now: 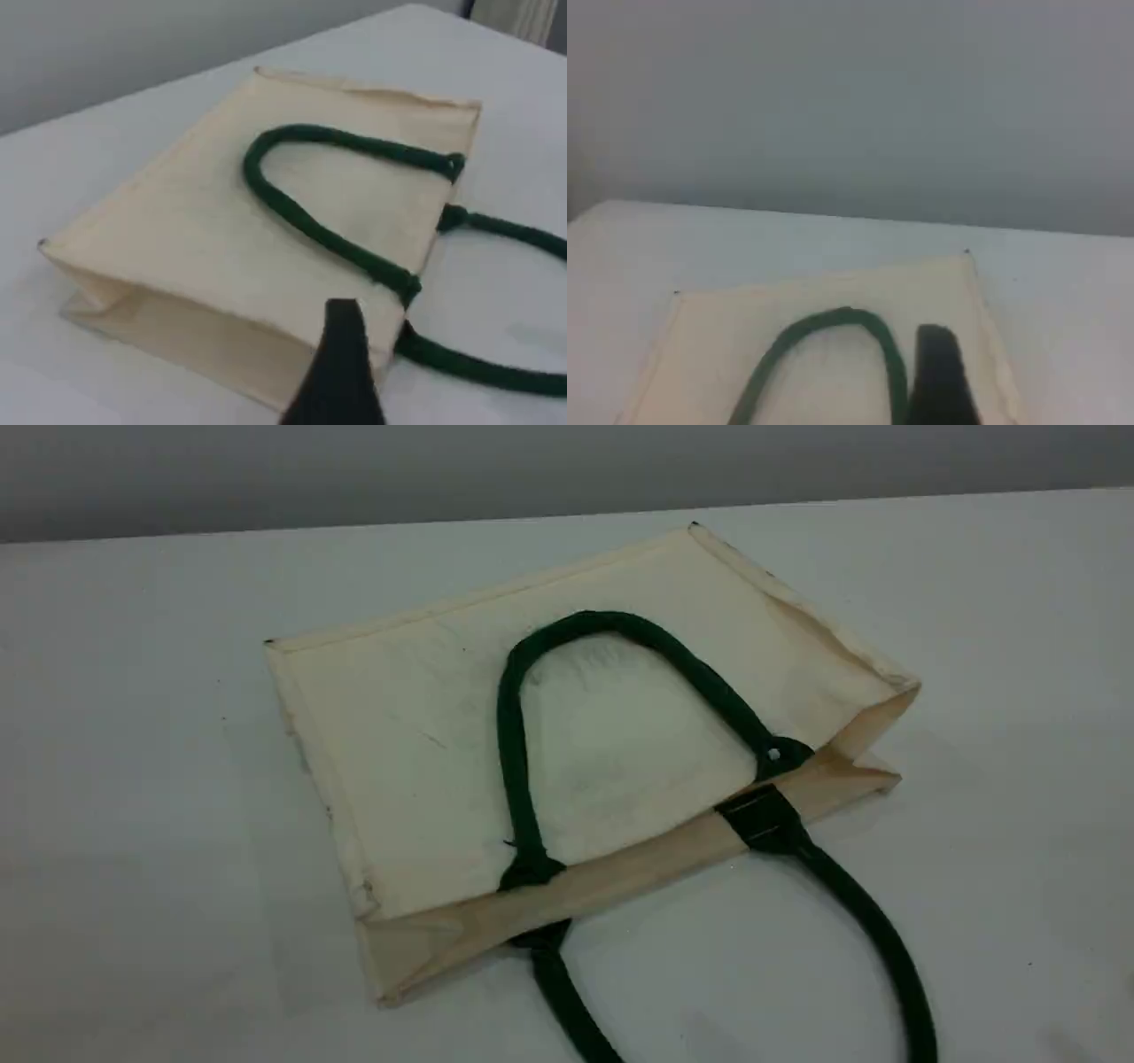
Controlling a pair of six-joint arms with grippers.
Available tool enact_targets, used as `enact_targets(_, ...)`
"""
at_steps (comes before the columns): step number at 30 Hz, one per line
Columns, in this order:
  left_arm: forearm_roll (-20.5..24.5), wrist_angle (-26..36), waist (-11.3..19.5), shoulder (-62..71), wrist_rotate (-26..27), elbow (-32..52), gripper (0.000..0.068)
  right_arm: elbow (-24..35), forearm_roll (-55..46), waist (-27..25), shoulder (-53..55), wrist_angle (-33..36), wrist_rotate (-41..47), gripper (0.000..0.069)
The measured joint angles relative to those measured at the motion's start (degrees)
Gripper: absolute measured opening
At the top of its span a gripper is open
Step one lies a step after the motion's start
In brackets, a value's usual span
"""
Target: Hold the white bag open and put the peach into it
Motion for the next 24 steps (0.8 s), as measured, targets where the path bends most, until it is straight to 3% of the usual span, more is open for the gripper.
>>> enact_targets(5,0.0,0.1,0.0,0.0,0.0,0.0,0.0573,0.0,0.0,0.0,0.0,-0.1,0.0,0.0519)
enact_targets(14,0.0,0.0,0.0,0.0,0.0,0.0,0.0573,0.0,-4.3,0.0,0.0,-4.8,3.8,0.0526)
enact_targets(19,0.0,0.0,0.0,0.0,0.0,0.0,0.0573,0.0,-19.6,0.0,0.0,-9.3,18.5,0.0526)
enact_targets(24,0.0,-0.1,0.0,0.0,0.0,0.0,0.0573,0.0,-44.9,0.0,0.0,-12.3,43.1,0.0526)
